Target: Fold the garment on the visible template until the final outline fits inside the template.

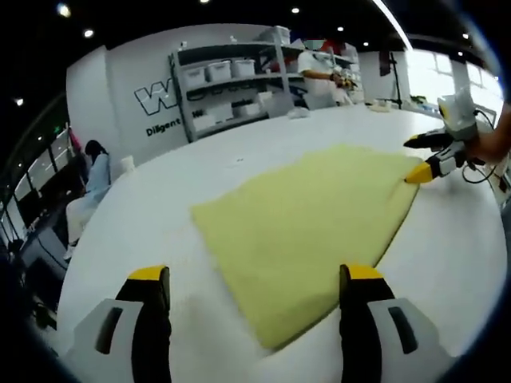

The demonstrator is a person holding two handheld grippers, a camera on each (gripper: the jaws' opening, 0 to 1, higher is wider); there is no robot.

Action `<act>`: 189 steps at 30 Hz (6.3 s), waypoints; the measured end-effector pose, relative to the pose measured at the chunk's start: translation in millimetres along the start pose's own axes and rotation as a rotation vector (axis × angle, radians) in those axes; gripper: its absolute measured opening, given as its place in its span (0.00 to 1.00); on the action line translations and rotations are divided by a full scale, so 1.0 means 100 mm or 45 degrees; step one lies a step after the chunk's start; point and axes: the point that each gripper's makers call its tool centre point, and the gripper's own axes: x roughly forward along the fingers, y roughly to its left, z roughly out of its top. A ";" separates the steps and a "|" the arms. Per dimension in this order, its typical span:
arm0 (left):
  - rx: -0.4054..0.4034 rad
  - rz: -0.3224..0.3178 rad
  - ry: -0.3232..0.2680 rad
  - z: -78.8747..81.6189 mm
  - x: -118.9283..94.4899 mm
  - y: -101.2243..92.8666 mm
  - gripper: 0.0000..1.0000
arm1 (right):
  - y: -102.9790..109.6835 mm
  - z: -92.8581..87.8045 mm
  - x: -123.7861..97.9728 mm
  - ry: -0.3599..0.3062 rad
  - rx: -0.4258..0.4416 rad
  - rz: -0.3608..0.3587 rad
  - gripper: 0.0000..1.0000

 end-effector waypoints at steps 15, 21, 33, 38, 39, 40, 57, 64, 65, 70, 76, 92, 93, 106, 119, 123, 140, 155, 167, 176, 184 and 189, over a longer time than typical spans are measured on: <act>-0.009 0.059 0.031 -0.08 -0.09 0.20 0.84 | -0.12 -0.02 -0.03 0.008 0.025 -0.029 0.94; -0.012 0.074 0.044 -0.12 -0.11 0.27 0.84 | -0.23 -0.03 -0.06 0.014 0.012 -0.050 0.92; -0.016 0.105 0.056 -0.19 -0.21 0.38 0.83 | -0.54 -0.17 -0.20 0.049 0.050 -0.134 0.90; -0.011 0.115 0.063 -0.21 -0.24 0.41 0.82 | -0.57 -0.18 -0.22 0.053 0.043 -0.141 0.90; -0.020 0.120 0.065 -0.21 -0.25 0.42 0.82 | -0.57 -0.18 -0.23 0.056 0.042 -0.137 0.90; -0.017 0.123 0.065 -0.21 -0.26 0.42 0.82 | -0.57 -0.18 -0.23 0.054 0.040 -0.135 0.89; -0.033 0.165 0.048 -0.07 -0.28 0.52 0.77 | -0.51 -0.12 -0.27 0.081 0.010 -0.085 0.76; -0.012 0.173 0.047 0.01 -0.13 0.54 0.77 | -0.51 -0.10 -0.18 0.095 0.031 -0.092 0.74; -0.009 0.175 0.056 0.00 -0.12 0.54 0.76 | -0.52 -0.10 -0.17 0.099 0.033 -0.095 0.75; -0.025 0.207 0.090 -0.08 -0.17 0.61 0.73 | -0.64 -0.16 -0.19 0.132 0.065 -0.134 0.74; -0.021 0.204 0.115 -0.19 -0.25 0.58 0.72 | -0.70 -0.20 -0.28 0.135 0.071 -0.152 0.73; -0.005 0.197 0.126 -0.26 -0.47 0.51 0.72 | -0.53 -0.27 -0.43 0.143 -0.004 -0.081 0.75; -0.002 0.198 0.124 -0.25 -0.48 0.52 0.72 | -0.54 -0.27 -0.44 0.143 -0.010 -0.080 0.74; -0.008 0.120 0.089 -0.16 -0.70 0.36 0.70 | -0.24 -0.12 -0.57 0.094 -0.035 0.083 0.78; -0.066 -0.071 0.024 0.04 -0.99 -0.12 0.69 | 0.14 0.05 -0.81 0.031 0.013 0.283 0.79; -0.093 -0.113 0.013 0.07 -1.11 -0.27 0.70 | 0.27 0.09 -0.92 -0.009 -0.035 0.339 0.81; -0.123 -0.137 0.012 -0.02 -1.56 -0.60 0.76 | 0.49 -0.01 -1.31 -0.029 -0.073 0.420 0.93; -0.237 -0.123 -0.020 -0.13 -1.91 -0.74 0.84 | 0.68 0.00 -1.68 -0.029 0.018 0.321 0.99; -0.136 -0.120 -0.096 0.00 -2.02 -0.86 0.84 | 0.77 0.05 -1.94 -0.050 -0.003 0.254 0.99; -0.091 -0.094 -0.129 0.04 -2.05 -0.91 0.83 | 0.81 0.04 -1.93 -0.063 -0.025 0.218 0.99; -0.124 -0.051 -0.118 -0.04 -2.05 -0.86 0.82 | 0.77 0.03 -1.94 -0.069 -0.028 0.181 0.97; -0.087 -0.052 -0.100 -0.08 -2.03 -0.88 0.81 | 0.76 -0.01 -1.94 -0.054 -0.025 0.166 0.94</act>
